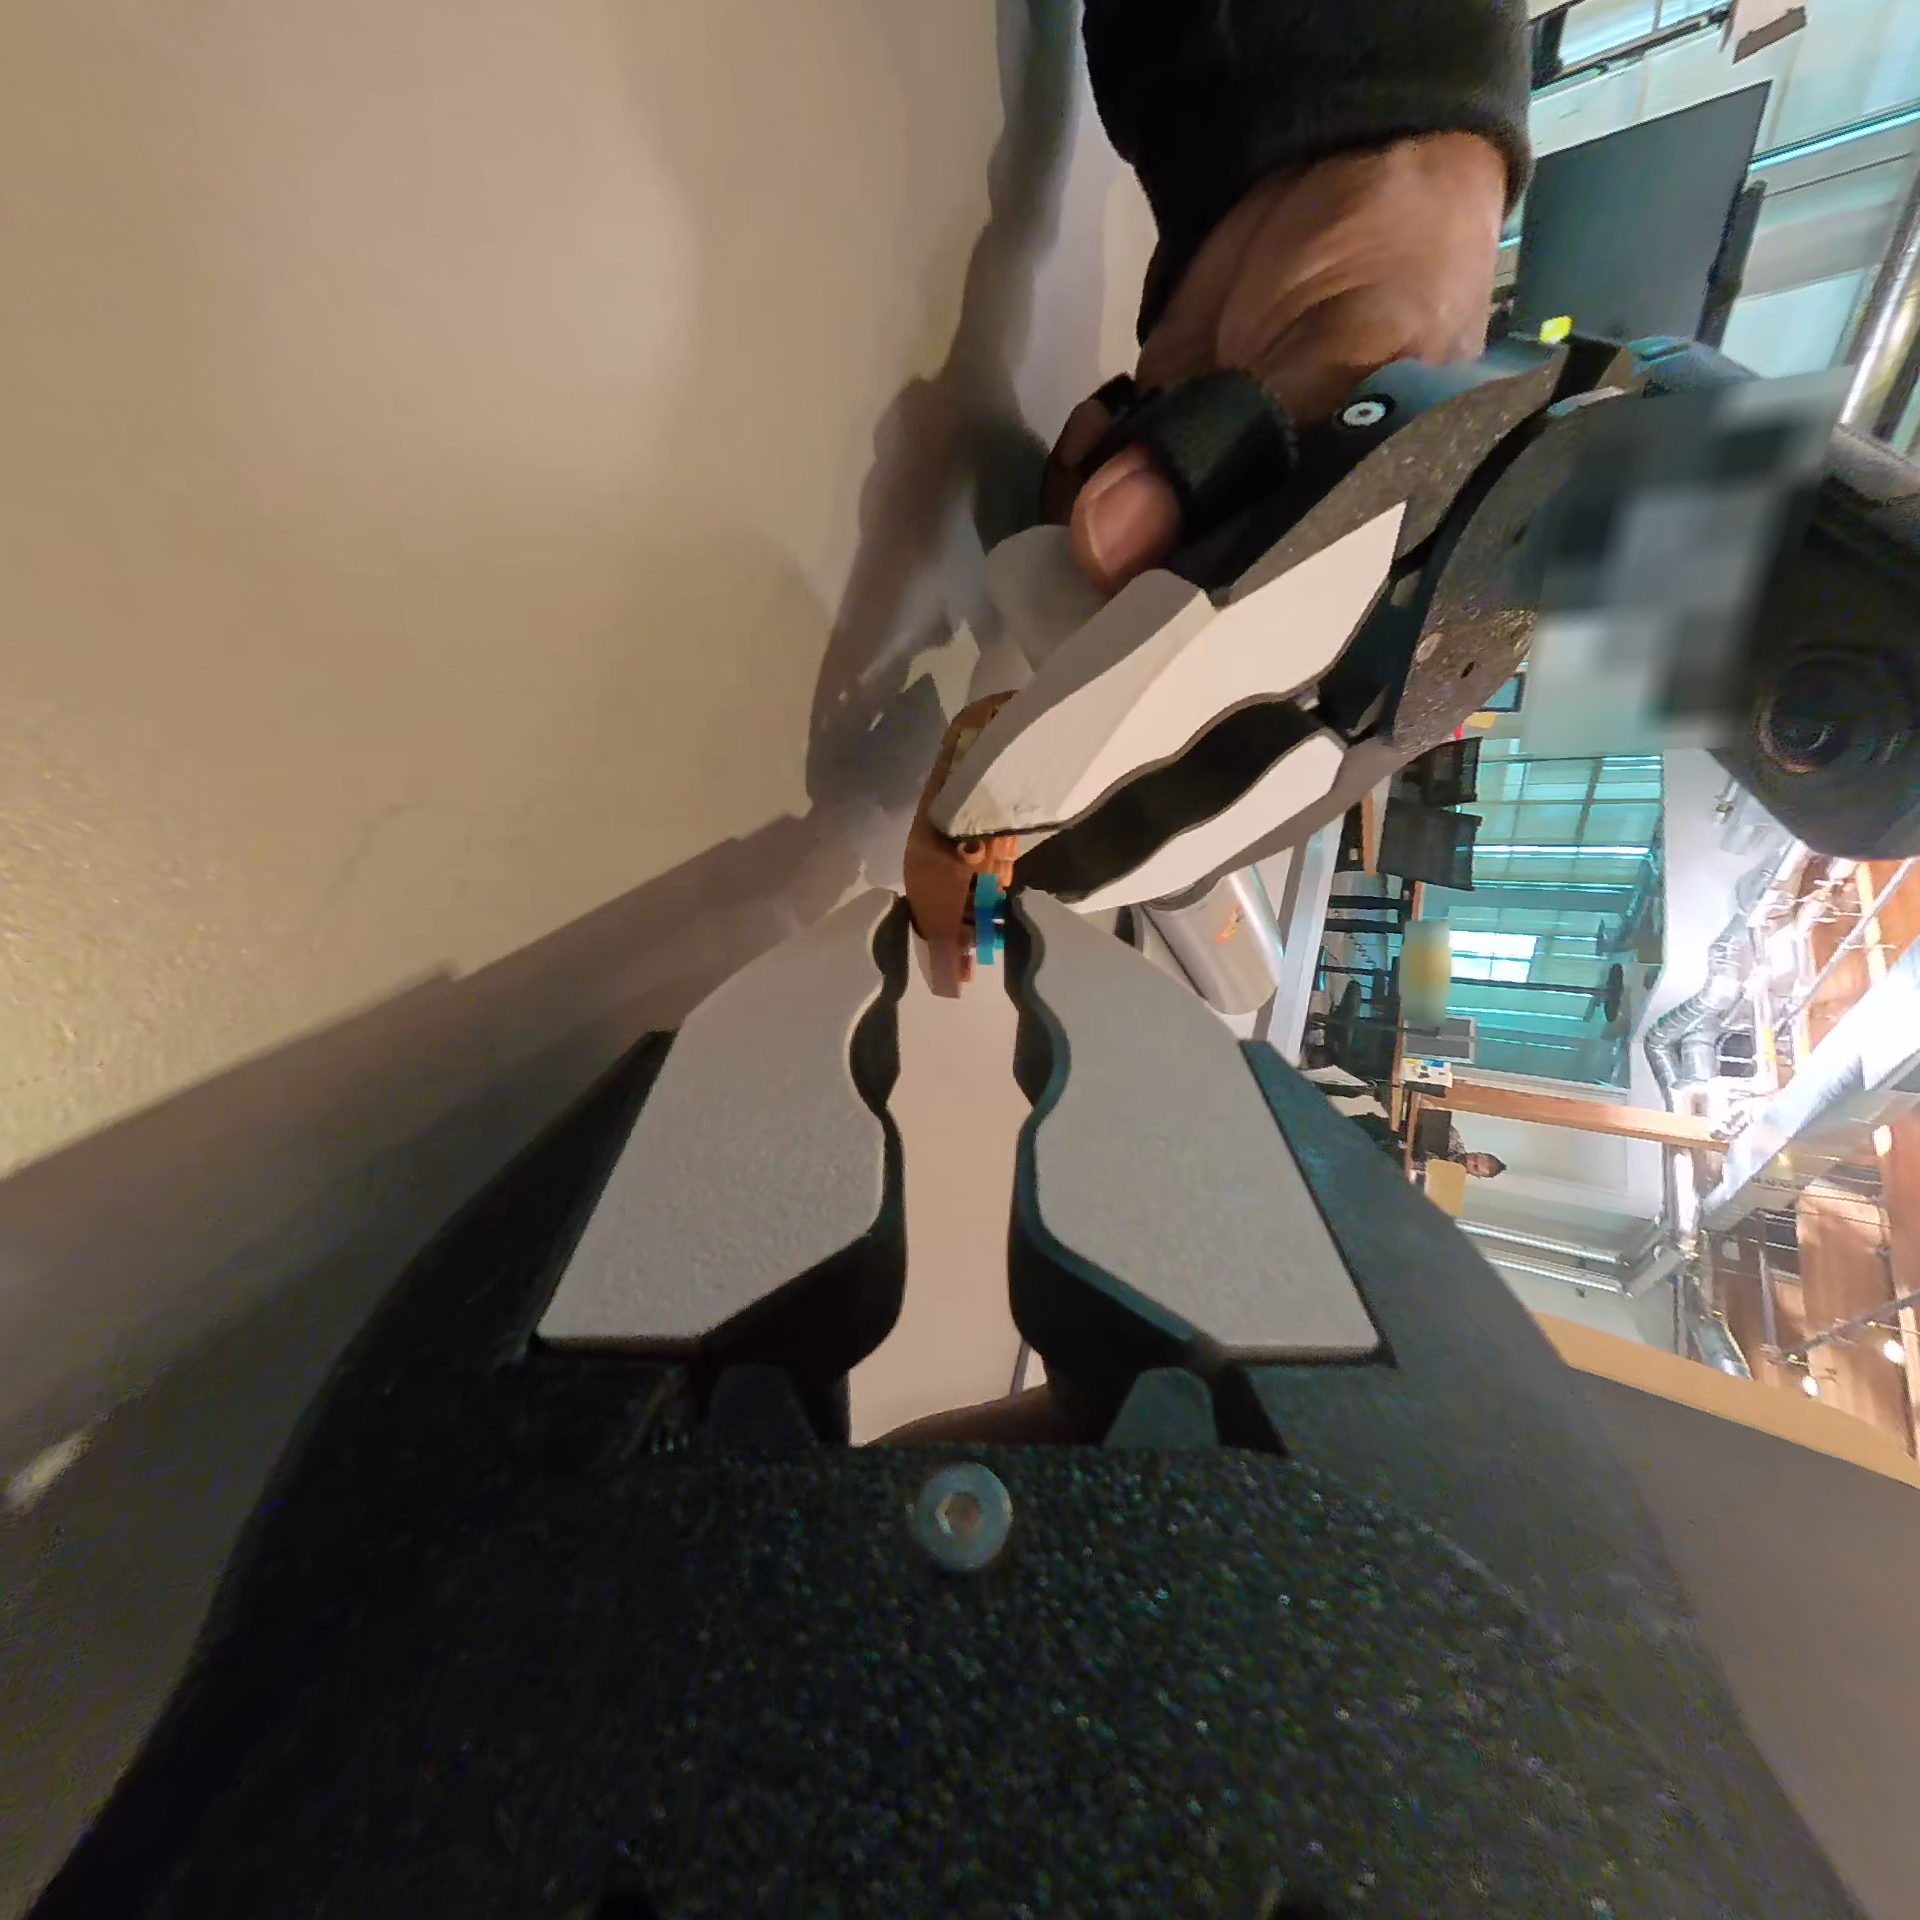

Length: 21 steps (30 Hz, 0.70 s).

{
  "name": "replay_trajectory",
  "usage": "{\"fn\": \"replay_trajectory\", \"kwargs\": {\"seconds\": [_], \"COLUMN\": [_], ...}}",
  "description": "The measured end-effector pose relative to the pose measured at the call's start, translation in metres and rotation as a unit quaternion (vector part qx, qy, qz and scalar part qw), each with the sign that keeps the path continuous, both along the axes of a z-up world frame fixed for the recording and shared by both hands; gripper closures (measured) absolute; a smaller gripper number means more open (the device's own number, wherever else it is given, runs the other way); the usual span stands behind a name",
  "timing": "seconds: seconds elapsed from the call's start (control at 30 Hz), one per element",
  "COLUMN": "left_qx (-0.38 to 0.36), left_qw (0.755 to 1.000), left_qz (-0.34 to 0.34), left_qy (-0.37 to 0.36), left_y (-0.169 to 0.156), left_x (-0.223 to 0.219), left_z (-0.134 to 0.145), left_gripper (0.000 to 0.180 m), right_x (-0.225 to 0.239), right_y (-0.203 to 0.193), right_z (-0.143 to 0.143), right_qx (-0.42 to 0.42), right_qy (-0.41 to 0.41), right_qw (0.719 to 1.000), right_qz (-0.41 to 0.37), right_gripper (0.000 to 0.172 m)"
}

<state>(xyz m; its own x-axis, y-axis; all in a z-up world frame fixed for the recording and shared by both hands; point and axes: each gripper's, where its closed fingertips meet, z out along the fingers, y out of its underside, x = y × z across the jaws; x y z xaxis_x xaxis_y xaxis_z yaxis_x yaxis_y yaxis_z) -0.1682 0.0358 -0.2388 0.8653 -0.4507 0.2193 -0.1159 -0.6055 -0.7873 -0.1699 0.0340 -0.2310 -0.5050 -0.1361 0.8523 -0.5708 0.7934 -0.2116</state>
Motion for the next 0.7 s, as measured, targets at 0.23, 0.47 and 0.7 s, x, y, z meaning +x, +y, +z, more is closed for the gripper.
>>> {"fn": "replay_trajectory", "kwargs": {"seconds": [0.23,0.47,0.7], "left_qx": [-0.003,-0.006,-0.012], "left_qw": [1.0,1.0,1.0], "left_qz": [0.001,0.001,-0.004], "left_qy": [-0.009,-0.01,-0.007], "left_y": [-0.0004,-0.001,-0.0015], "left_x": [0.0003,0.0005,0.0024], "left_z": [-0.0001,-0.0014,-0.0052], "left_gripper": [0.161,0.161,0.161], "right_x": [0.0005,0.0005,0.0026], "right_y": [0.0002,0.0002,0.0], "right_z": [-0.0006,-0.0018,-0.0052], "right_qx": [0.011,0.015,0.017], "right_qy": [-0.008,-0.02,-0.037], "right_qw": [1.0,1.0,0.999], "right_qz": [-0.003,-0.007,-0.006], "right_gripper": [0.156,0.156,0.156]}}
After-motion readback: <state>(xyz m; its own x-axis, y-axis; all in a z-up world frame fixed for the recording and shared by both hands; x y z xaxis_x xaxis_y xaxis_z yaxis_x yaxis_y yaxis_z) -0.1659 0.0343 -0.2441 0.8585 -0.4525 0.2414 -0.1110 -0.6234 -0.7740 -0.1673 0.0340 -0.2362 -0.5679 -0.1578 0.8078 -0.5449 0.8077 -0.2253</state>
